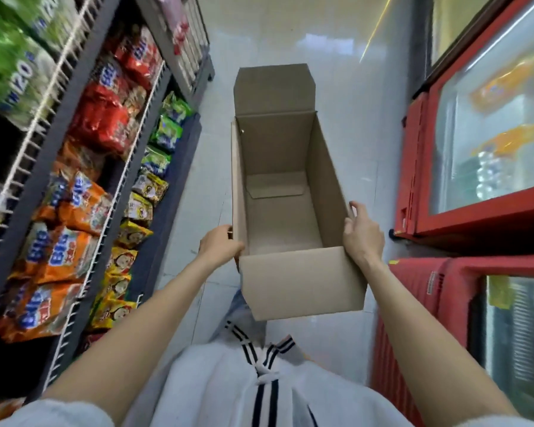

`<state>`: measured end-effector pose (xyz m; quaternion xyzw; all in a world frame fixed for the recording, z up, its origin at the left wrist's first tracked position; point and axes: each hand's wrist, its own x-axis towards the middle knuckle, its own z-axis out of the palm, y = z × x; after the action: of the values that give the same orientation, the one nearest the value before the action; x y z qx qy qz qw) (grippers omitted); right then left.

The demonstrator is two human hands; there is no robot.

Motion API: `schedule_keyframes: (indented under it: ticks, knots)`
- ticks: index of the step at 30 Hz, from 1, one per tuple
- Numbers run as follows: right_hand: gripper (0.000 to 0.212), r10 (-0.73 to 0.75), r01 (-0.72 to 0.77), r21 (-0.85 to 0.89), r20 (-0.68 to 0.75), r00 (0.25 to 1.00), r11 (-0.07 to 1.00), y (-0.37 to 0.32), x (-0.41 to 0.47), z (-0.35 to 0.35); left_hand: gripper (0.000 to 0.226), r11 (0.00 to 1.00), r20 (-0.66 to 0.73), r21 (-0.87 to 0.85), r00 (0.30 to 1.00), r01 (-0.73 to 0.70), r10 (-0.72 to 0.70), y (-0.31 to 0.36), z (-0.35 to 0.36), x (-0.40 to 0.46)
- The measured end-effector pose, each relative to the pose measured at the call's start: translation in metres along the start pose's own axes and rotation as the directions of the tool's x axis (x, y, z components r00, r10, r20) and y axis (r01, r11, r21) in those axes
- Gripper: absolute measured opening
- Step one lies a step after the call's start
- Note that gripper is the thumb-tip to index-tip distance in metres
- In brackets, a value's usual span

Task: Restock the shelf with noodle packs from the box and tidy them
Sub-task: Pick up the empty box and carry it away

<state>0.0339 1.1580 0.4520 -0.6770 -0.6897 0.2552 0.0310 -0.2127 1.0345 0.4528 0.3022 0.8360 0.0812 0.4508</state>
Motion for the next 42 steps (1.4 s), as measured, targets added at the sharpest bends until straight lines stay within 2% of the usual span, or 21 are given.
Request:
schedule_keyframes:
  ticks: [2, 5, 7, 9, 11, 12, 15, 18, 20, 22, 24, 26, 29, 31, 33, 35, 37, 39, 42]
  knots:
    - [0.040, 0.030, -0.031, 0.050, 0.020, 0.999, 0.998, -0.006, 0.058, -0.011, 0.017, 0.999, 0.015, -0.030, 1.000, -0.026, 0.026, 0.044, -0.018, 0.038]
    - [0.042, 0.136, -0.147, 0.177, 0.071, 0.988, 0.973, -0.020, 0.141, -0.039, 0.025, 0.992, 0.042, -0.112, 0.997, -0.058, 0.063, 0.112, -0.050, 0.097]
    - [0.052, 0.187, -0.214, 0.273, 0.122, 0.975, 0.938, -0.034, 0.187, -0.068, 0.029, 0.985, 0.036, -0.149, 0.995, -0.084, 0.090, 0.158, -0.072, 0.133]
    - [0.067, 0.129, -0.197, 0.384, 0.194, 0.972, 0.902, -0.050, 0.228, -0.100, 0.019, 0.983, 0.023, -0.142, 0.993, -0.115, 0.120, 0.210, -0.097, 0.163]
    - [0.082, -0.032, -0.120, 0.499, 0.285, 0.958, 0.858, -0.066, 0.265, -0.130, 0.007, 0.985, 0.000, -0.110, 0.991, -0.136, 0.137, 0.260, -0.122, 0.195]
    - [0.090, -0.111, -0.083, 0.530, 0.324, 0.939, 0.844, -0.073, 0.288, -0.143, 0.007, 0.984, -0.010, -0.099, 0.989, -0.145, 0.145, 0.285, -0.136, 0.212]
    - [0.101, -0.248, 0.033, 0.435, 0.449, 0.858, 0.900, -0.087, 0.366, -0.178, 0.007, 0.983, -0.025, -0.055, 0.984, -0.176, 0.174, 0.356, -0.171, 0.280]
    - [0.098, -0.176, 0.036, 0.264, 0.532, 0.828, 0.964, -0.095, 0.461, -0.197, 0.012, 0.973, -0.014, 0.012, 0.973, -0.228, 0.229, 0.436, -0.198, 0.358]
    - [0.085, -0.115, 0.034, 0.181, 0.460, 0.880, 0.983, -0.105, 0.530, -0.204, 0.010, 0.960, -0.013, 0.066, 0.962, -0.271, 0.272, 0.496, -0.214, 0.400]
    - [0.057, -0.094, 0.070, 0.091, 0.293, 0.951, 0.993, -0.119, 0.598, -0.215, 0.014, 0.956, -0.024, 0.106, 0.960, -0.273, 0.277, 0.554, -0.229, 0.434]
    - [0.044, -0.088, 0.085, 0.029, 0.144, 0.986, 0.996, -0.139, 0.659, -0.237, 0.018, 0.958, -0.026, 0.113, 0.963, -0.262, 0.267, 0.606, -0.248, 0.468]
    - [0.046, -0.086, 0.086, -0.007, 0.075, 0.993, 0.996, -0.158, 0.714, -0.260, 0.022, 0.963, -0.009, 0.078, 0.966, -0.257, 0.259, 0.650, -0.271, 0.507]
    - [0.049, -0.069, 0.069, -0.001, 0.017, 0.997, 0.998, -0.184, 0.792, -0.282, 0.060, 0.960, -0.010, -0.023, 0.960, -0.279, 0.279, 0.712, -0.306, 0.568]
    - [0.048, -0.047, 0.048, 0.039, -0.018, 0.999, 0.998, -0.201, 0.847, -0.289, 0.063, 0.940, -0.030, -0.102, 0.946, -0.324, 0.323, 0.757, -0.330, 0.600]
    - [0.049, -0.018, 0.022, 0.067, -0.060, 0.998, 0.997, -0.219, 0.909, -0.293, 0.065, 0.899, 0.020, -0.151, 0.908, -0.410, 0.418, 0.801, -0.355, 0.640]
    - [0.052, 0.008, 0.001, 0.087, -0.094, 0.996, 0.996, -0.237, 0.979, -0.295, 0.066, 0.867, 0.113, -0.046, 0.860, -0.496, 0.498, 0.847, -0.382, 0.692]
    - [0.052, 0.037, -0.027, 0.091, -0.111, 0.993, 0.995, -0.259, 1.047, -0.298, 0.055, 0.810, 0.159, 0.174, 0.828, -0.560, 0.538, 0.895, -0.405, 0.748]
    - [0.050, 0.060, -0.048, 0.094, -0.135, 0.989, 0.994, -0.284, 1.111, -0.304, 0.046, 0.768, 0.113, 0.288, 0.816, -0.573, 0.567, 0.944, -0.426, 0.801]
    - [0.048, 0.071, -0.057, 0.101, -0.150, 0.986, 0.993, -0.321, 1.203, -0.328, 0.034, 0.742, 0.035, 0.308, 0.786, -0.596, 0.617, 1.017, -0.460, 0.872]
